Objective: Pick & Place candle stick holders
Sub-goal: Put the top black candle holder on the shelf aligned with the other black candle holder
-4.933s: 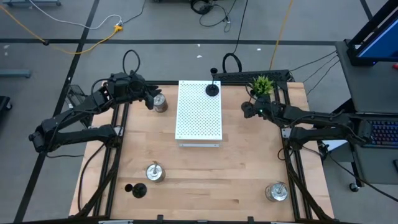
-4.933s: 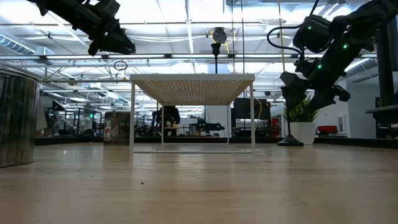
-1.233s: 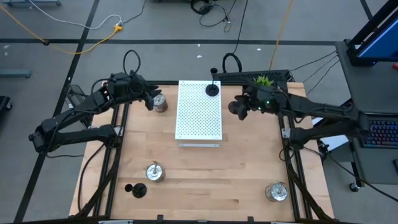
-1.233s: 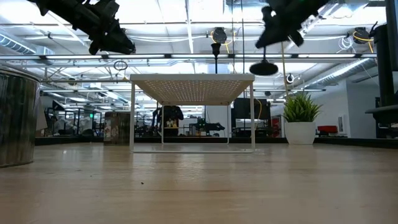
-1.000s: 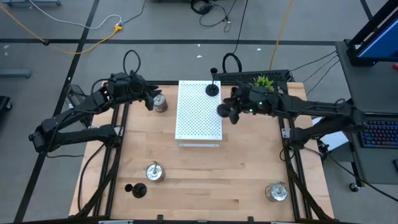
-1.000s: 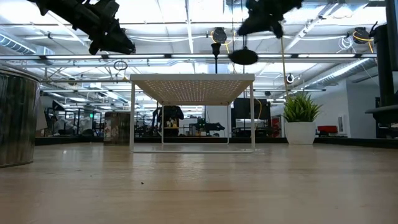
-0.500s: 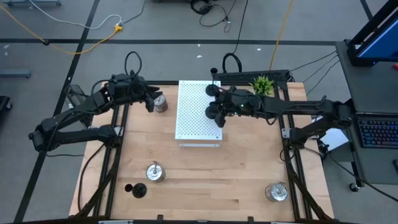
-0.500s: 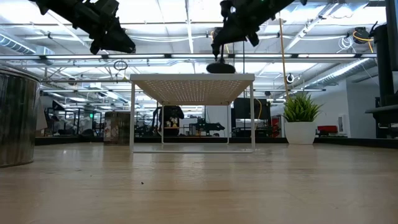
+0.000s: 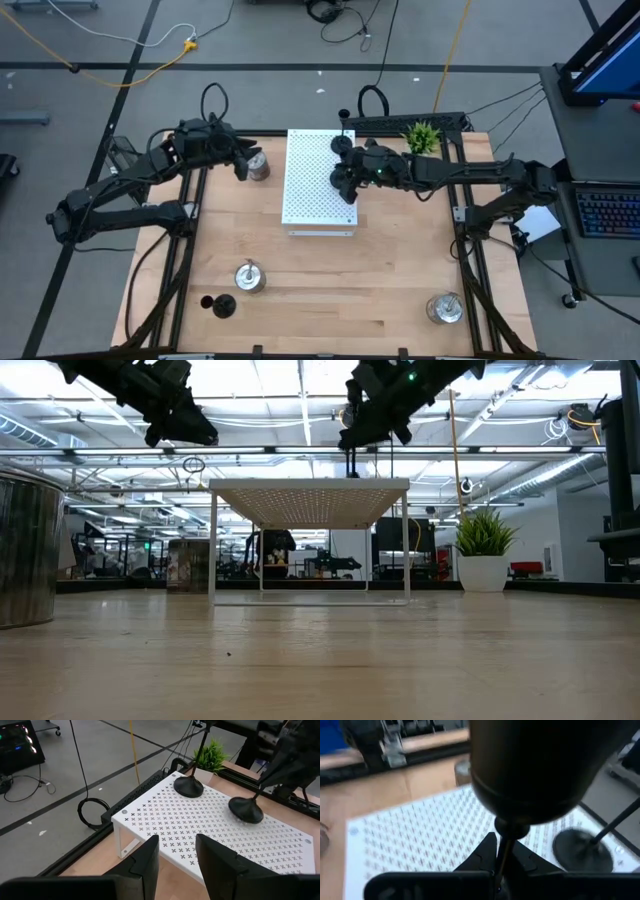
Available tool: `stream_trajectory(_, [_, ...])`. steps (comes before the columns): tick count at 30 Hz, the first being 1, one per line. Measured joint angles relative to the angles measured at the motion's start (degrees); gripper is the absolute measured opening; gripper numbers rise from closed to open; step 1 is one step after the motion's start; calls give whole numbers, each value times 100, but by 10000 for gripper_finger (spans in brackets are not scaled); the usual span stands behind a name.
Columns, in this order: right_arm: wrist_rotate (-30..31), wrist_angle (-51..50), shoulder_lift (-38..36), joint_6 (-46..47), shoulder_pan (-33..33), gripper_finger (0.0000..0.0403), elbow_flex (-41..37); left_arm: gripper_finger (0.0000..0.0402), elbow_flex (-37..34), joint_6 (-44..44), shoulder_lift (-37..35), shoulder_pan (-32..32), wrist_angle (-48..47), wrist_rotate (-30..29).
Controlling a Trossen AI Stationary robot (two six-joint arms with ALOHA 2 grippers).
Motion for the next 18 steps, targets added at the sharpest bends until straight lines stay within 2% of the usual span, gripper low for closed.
stream_trajectory(18, [0, 13, 93, 50, -41, 5, 2, 134, 0, 189, 0, 4, -2, 0])
